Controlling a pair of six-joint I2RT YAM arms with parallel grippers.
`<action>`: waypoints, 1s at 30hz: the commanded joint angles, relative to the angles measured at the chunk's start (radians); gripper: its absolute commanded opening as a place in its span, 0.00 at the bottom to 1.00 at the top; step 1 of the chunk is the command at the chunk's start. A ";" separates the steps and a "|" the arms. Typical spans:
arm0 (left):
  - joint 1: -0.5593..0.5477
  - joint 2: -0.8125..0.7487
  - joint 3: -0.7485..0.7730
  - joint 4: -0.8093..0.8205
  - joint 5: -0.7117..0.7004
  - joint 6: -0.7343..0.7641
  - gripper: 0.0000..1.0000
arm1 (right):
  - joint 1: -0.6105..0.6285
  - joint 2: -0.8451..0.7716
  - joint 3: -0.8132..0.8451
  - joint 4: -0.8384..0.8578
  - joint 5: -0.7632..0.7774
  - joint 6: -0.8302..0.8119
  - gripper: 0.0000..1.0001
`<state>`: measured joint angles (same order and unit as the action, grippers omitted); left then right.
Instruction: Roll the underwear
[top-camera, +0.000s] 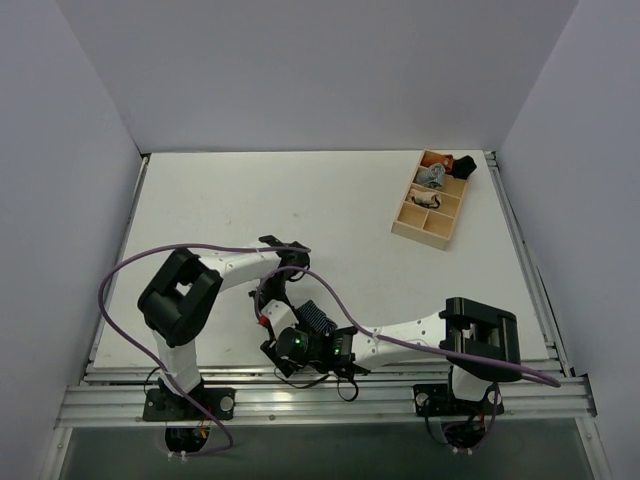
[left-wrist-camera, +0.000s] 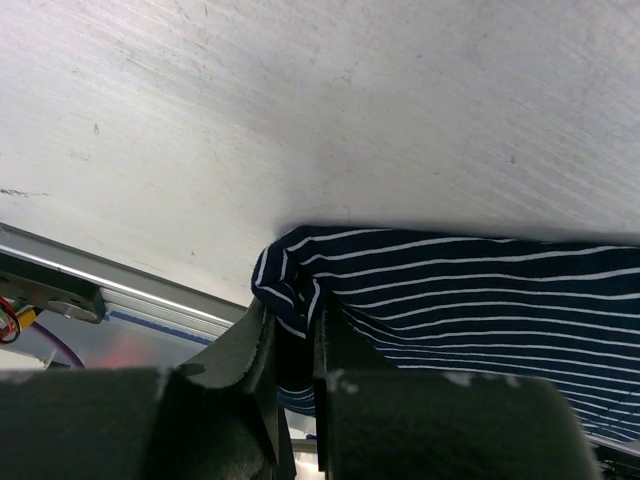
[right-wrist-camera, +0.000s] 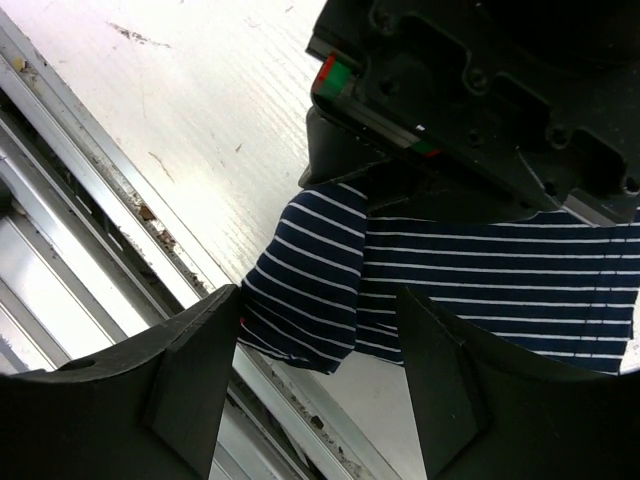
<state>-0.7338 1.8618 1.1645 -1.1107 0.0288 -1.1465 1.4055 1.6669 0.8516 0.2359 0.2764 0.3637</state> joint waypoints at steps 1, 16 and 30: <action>-0.013 0.048 -0.016 0.003 -0.033 -0.042 0.02 | 0.013 -0.007 0.026 0.016 0.017 0.009 0.59; -0.018 0.025 -0.023 0.009 -0.029 -0.071 0.02 | 0.029 0.054 0.023 0.006 0.069 0.040 0.58; 0.023 -0.154 -0.103 0.064 -0.006 -0.102 0.30 | -0.101 -0.033 -0.302 0.285 -0.121 0.283 0.00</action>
<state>-0.7311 1.7817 1.0897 -1.0637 0.0605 -1.2114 1.3743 1.6512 0.6468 0.5049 0.2379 0.5594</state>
